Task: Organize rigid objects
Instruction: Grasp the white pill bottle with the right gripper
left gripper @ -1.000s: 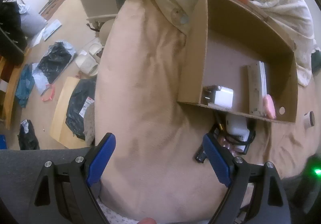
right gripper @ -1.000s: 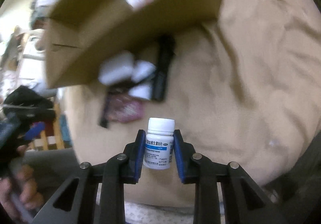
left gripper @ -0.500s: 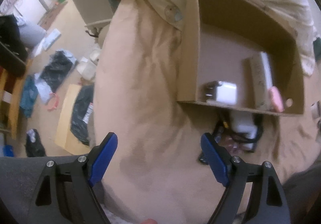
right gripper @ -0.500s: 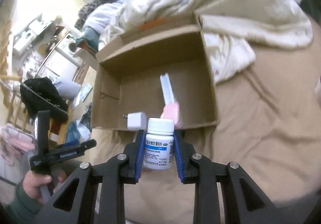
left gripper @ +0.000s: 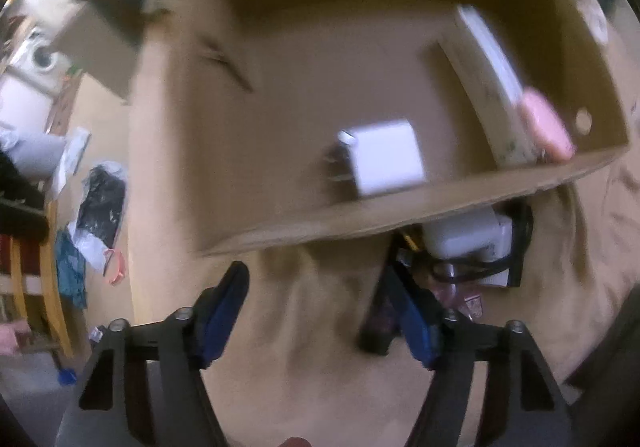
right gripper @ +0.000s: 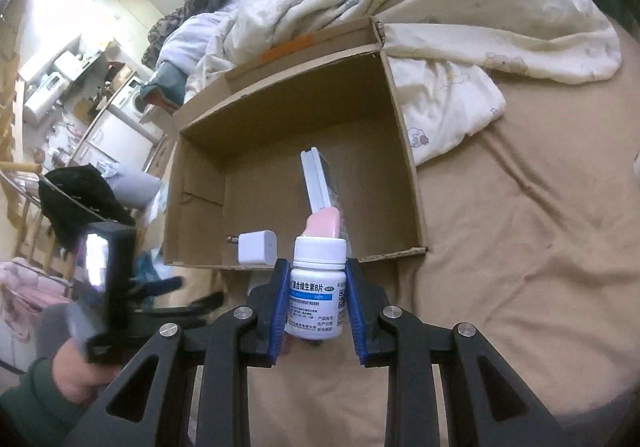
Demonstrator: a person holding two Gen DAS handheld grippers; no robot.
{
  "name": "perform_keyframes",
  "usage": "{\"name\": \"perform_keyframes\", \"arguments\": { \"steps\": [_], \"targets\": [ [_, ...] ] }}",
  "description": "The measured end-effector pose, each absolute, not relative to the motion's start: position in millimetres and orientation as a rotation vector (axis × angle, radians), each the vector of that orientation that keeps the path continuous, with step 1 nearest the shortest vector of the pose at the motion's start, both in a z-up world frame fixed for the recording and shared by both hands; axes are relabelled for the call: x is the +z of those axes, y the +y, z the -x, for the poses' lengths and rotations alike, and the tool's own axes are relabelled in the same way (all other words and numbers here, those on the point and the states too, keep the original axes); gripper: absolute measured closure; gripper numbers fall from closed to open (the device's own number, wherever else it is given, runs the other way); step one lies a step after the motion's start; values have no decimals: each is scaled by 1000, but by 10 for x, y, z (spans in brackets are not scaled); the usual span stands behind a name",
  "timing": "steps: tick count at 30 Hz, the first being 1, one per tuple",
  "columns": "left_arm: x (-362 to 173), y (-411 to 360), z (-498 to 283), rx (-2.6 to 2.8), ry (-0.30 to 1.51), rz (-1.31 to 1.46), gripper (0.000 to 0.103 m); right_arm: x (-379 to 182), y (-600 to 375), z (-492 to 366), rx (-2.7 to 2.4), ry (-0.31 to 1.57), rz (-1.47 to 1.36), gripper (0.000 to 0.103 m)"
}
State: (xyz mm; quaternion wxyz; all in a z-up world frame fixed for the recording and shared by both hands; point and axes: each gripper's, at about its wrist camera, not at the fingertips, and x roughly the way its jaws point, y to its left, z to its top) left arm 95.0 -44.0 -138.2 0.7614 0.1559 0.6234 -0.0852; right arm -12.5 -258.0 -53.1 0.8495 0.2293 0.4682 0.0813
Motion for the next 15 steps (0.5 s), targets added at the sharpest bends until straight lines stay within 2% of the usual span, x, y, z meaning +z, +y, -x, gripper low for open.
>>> {"name": "perform_keyframes", "arguments": {
  "steps": [2, 4, 6, 7, 15],
  "targets": [
    [-1567, -511, -979, -183, 1413, -371, 45, -558, -2622, 133, 164, 1000, -497, 74],
    [-1589, -546, -1035, -169, 1390, -365, 49, -594, -2670, 141, 154, 1016, -519, 74],
    [-1609, -582, -1111, -164, 1411, -365, 68, -598, -2716, 144, 163, 1012, -554, 74],
    [-1644, -596, -1131, -164, 1438, -371, 70, -589, -2737, 143, 165, 1005, -565, 74],
    [-1577, -560, -1139, -153, 1464, -396, 69, -583, -2803, 112, 183, 1004, -611, 74]
  ]
}}
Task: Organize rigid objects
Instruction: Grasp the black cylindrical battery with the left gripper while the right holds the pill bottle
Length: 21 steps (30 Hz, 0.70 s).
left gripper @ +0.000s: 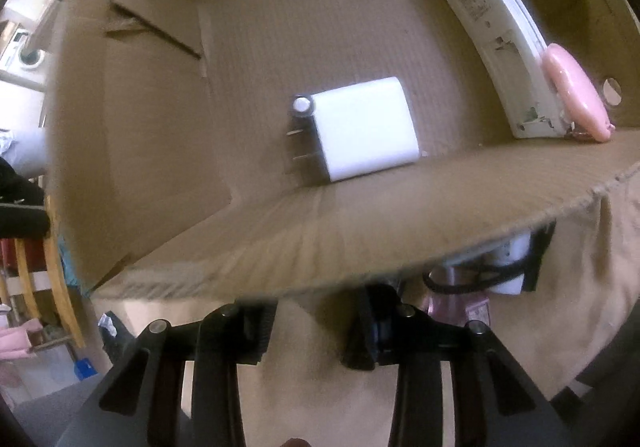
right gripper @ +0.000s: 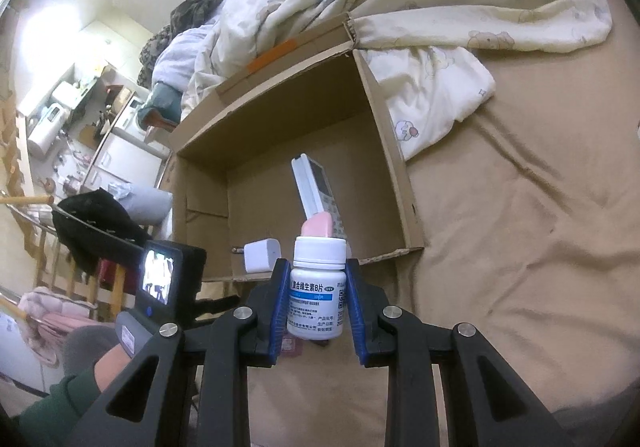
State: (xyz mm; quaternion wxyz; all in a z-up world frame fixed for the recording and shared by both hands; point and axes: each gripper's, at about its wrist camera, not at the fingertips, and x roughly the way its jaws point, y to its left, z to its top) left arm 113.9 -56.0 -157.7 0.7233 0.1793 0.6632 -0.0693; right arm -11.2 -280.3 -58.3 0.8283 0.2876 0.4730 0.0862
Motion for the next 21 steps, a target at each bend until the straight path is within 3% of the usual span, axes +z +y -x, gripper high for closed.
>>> {"name": "perform_keyframes", "arguments": {
  "steps": [5, 8, 13, 16, 18, 21],
  "targets": [
    [-1484, -684, -1018, -224, 1417, -446, 67, -601, -2779, 85, 183, 1018, -606, 74],
    [-1480, -709, -1013, -258, 1439, -419, 53, -621, -2767, 71, 181, 1029, -605, 74],
    [-1752, -638, -1117, -270, 1519, -425, 54, -629, -2770, 73, 170, 1035, -599, 74],
    [-1719, -568, -1211, -275, 1529, -373, 64, -647, -2782, 70, 158, 1042, -596, 74],
    [-1669, -551, -1223, -284, 1519, -388, 85, -670, -2784, 57, 154, 1051, -597, 74],
    [-1615, -486, -1228, -278, 1532, -366, 85, -699, -2783, 34, 151, 1062, -600, 74]
  ]
}}
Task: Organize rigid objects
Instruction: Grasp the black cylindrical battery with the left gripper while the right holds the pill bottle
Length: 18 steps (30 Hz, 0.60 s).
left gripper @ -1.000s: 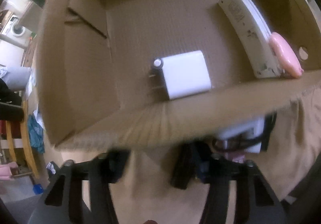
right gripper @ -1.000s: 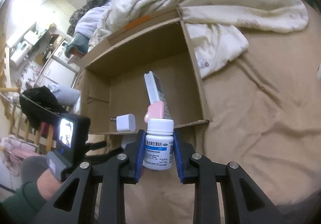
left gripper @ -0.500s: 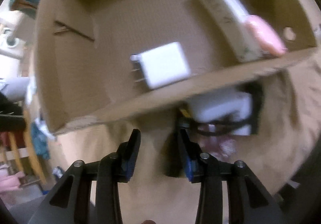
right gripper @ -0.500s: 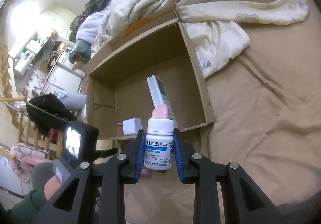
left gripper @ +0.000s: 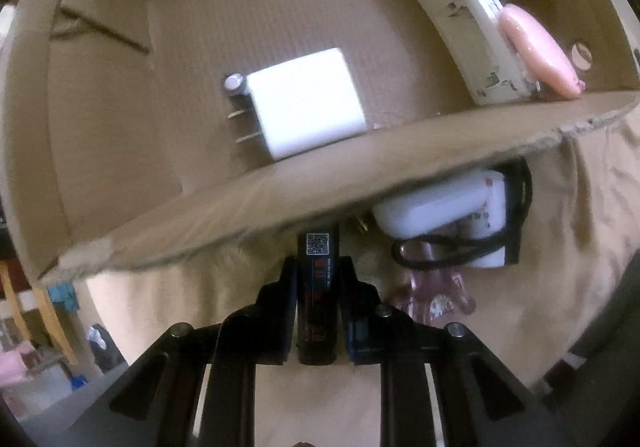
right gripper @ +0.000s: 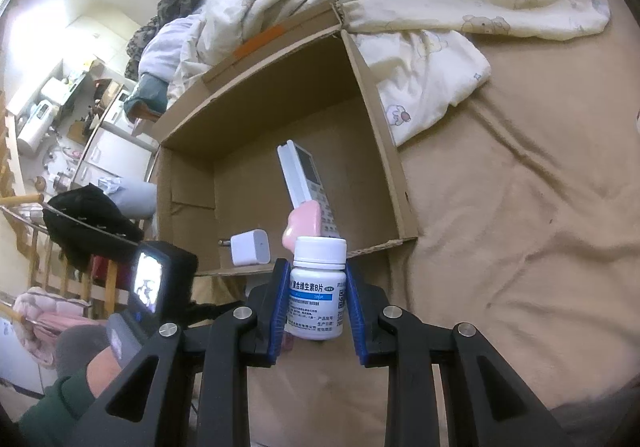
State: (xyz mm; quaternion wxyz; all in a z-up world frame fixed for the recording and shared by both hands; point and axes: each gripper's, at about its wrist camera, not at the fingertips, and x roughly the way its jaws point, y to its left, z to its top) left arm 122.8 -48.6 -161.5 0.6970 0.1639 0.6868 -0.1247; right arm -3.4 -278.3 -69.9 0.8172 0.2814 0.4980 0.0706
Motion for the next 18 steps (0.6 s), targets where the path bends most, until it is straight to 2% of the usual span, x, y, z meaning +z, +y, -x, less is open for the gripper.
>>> {"name": "perform_keyframes", "arguments": {
  "steps": [10, 18],
  "targets": [
    [-1282, 121, -1001, -256, 1540, -316, 85, -738, -2781, 28, 137, 1080, -593, 74],
    [-583, 128, -525, -320, 1360, -192, 85, -702, -2715, 69, 126, 1076, -536, 74]
  ]
}}
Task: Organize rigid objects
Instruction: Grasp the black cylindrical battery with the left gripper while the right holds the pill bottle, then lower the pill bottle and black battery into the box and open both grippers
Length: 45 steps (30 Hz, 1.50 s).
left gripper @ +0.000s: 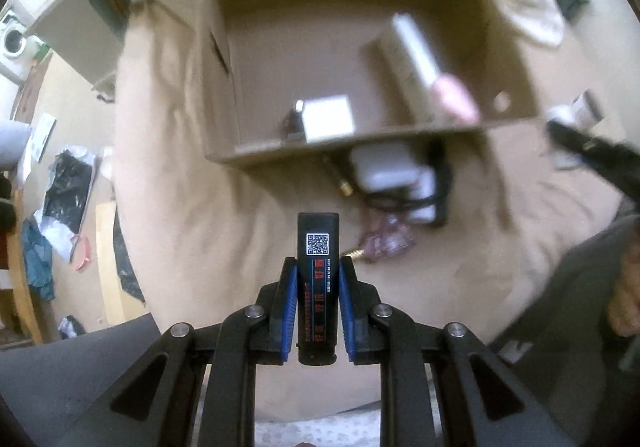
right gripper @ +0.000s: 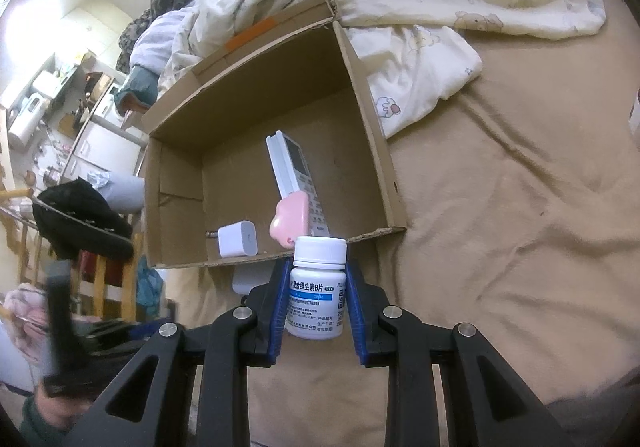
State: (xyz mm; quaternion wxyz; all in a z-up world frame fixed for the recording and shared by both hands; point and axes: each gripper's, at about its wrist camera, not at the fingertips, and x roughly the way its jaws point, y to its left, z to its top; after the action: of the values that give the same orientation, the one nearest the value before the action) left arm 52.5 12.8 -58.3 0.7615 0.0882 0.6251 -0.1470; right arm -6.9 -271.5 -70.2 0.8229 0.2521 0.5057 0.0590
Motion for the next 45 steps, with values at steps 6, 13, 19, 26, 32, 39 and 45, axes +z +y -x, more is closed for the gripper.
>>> {"name": "perform_keyframes", "arguments": {
  "steps": [6, 13, 19, 26, 32, 39, 45],
  "targets": [
    [-213, -21, -539, -292, 1245, -142, 85, -617, -2587, 81, 133, 1056, -439, 74],
    [-6, -49, -757, -290, 1194, -140, 85, -561, -2627, -13, 164, 1078, -468, 74],
    [-39, -92, -983, -288, 1193, -114, 85, -436, -2616, -295, 163, 1069, -458, 74],
    [1, -324, -1298, -279, 1142, -133, 85, -313, -2604, -738, 149, 1028, -416, 74],
    [-238, -552, -1599, -263, 1144, -179, 85, -531, -2632, -882, 131, 1030, -407, 74],
    [-603, -685, -1694, -229, 1061, -256, 85, -786, -2592, -926, 104, 1111, -350, 74],
    [-690, -769, -1683, -243, 1045, -291, 85, -944, -2561, -989, 109, 1167, -354, 74]
  ]
}}
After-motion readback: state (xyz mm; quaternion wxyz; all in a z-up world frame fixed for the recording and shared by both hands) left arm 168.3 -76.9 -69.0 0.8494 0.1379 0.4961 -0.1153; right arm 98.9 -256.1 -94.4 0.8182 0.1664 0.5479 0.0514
